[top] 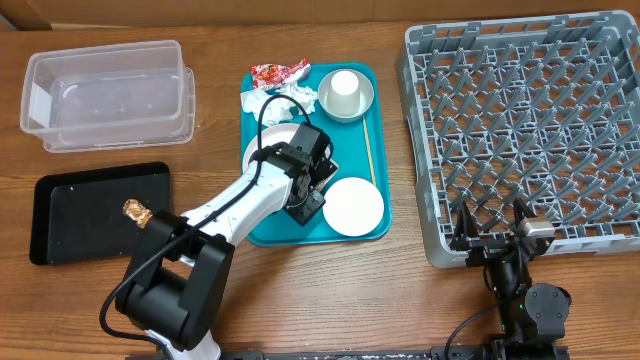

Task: Sort waste into correct bins and load items into the dishwasher
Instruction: 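Grip the white plate rim with the left gripper and lift it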

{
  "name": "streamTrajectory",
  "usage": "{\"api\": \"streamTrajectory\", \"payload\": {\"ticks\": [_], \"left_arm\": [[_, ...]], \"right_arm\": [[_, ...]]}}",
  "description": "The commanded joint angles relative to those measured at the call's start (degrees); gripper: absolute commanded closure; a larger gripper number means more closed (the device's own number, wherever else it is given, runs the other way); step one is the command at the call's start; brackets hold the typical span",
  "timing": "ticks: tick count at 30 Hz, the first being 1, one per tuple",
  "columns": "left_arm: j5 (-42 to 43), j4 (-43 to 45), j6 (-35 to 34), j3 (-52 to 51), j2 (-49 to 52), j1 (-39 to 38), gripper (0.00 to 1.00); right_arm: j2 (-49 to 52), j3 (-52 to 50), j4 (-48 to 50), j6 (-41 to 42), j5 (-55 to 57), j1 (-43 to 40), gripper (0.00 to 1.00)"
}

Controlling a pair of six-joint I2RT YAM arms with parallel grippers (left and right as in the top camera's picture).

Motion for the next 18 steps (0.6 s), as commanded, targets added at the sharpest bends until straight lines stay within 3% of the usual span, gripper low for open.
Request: {"api": "streamTrajectory", "payload": {"ticks": [1,14,18], "left_arm": [[0.2,0.7,-1.0,-0.5,-0.3,0.3,0.37],[1.6,0.9,0.1,-0.6,-0.3,0.2,0.42],[1.6,0.9,0.1,-0.7,-0.3,0.2,0.53]], "right_arm": [[-0.7,-0.6,0.2,-0.2,0.6,-0.2,0.00],[-0.7,-0.6,0.2,-0.2,0.5,-0.2,0.00],[-0.7,-0.6,0.2,-0.2,0.5,-0.2,0.00]]}}
